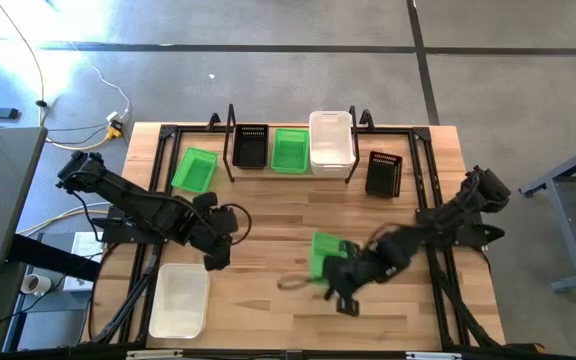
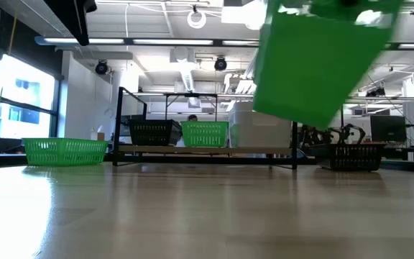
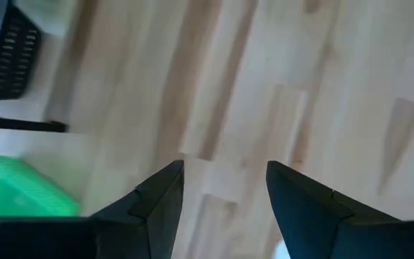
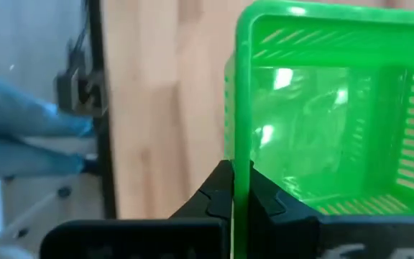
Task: Stack baskets on shelf by color
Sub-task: Stack the bottom green bin on the green bin on the shelf
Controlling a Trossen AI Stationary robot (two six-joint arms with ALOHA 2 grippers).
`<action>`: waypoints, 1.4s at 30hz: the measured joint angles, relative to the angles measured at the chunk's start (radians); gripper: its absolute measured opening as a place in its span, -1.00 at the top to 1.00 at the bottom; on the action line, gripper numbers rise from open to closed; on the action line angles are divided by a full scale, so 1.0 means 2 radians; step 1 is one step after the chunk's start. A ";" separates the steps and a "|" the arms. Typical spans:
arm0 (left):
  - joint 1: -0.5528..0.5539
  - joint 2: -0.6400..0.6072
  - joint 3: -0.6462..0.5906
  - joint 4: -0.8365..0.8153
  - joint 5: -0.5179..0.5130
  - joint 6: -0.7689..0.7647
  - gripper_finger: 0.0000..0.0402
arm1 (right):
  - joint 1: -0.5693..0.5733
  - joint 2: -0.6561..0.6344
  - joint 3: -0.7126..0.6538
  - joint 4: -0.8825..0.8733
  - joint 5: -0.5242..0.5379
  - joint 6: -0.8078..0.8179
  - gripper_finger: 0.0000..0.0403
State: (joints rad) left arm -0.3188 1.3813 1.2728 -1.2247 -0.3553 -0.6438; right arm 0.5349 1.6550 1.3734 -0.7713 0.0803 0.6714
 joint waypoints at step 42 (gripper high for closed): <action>0.240 -0.029 0.000 -0.016 -0.026 0.142 0.06 | -0.384 0.029 0.167 -0.005 0.075 -0.469 1.00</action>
State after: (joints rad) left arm 0.1614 1.3231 1.2729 -1.2561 -0.4073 -0.3598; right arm -0.2334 1.7124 1.7077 -0.7818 0.2294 -0.2672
